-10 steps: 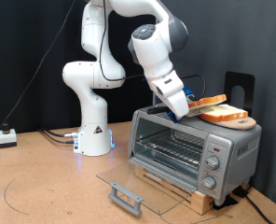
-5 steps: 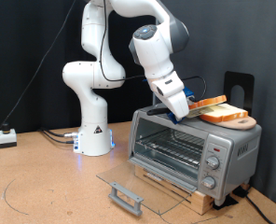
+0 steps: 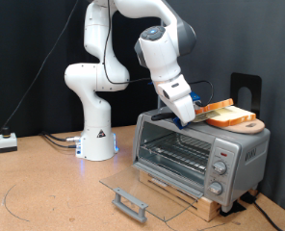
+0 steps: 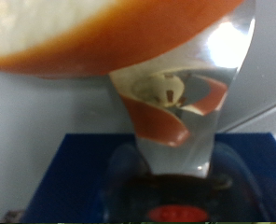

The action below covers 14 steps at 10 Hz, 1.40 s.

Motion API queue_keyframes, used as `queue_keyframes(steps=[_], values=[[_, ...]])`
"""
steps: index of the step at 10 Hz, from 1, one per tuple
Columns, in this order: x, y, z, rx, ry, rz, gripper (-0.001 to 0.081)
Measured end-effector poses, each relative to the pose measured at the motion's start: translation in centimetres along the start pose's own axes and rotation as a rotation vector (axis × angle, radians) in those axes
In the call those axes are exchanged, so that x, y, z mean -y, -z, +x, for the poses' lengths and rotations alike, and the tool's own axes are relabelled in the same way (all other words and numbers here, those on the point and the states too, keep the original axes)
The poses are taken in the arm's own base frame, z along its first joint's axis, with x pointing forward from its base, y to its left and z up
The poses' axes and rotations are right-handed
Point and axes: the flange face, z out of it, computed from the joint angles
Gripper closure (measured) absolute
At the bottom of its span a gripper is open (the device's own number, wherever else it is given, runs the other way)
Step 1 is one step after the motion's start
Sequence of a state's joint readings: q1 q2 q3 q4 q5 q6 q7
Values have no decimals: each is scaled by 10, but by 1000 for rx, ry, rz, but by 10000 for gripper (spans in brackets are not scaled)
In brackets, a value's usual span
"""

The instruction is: Make a piece of toast with the oven

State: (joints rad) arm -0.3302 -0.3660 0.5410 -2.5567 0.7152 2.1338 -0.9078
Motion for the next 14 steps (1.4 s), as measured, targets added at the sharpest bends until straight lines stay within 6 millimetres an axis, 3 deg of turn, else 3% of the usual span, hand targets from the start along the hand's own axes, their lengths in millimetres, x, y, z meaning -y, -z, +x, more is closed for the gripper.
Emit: queue_keyframes(steps=[8,14], values=[[0,2,-1,-9,1,18,410],[-9,7,21,-140,-125,-48,410]])
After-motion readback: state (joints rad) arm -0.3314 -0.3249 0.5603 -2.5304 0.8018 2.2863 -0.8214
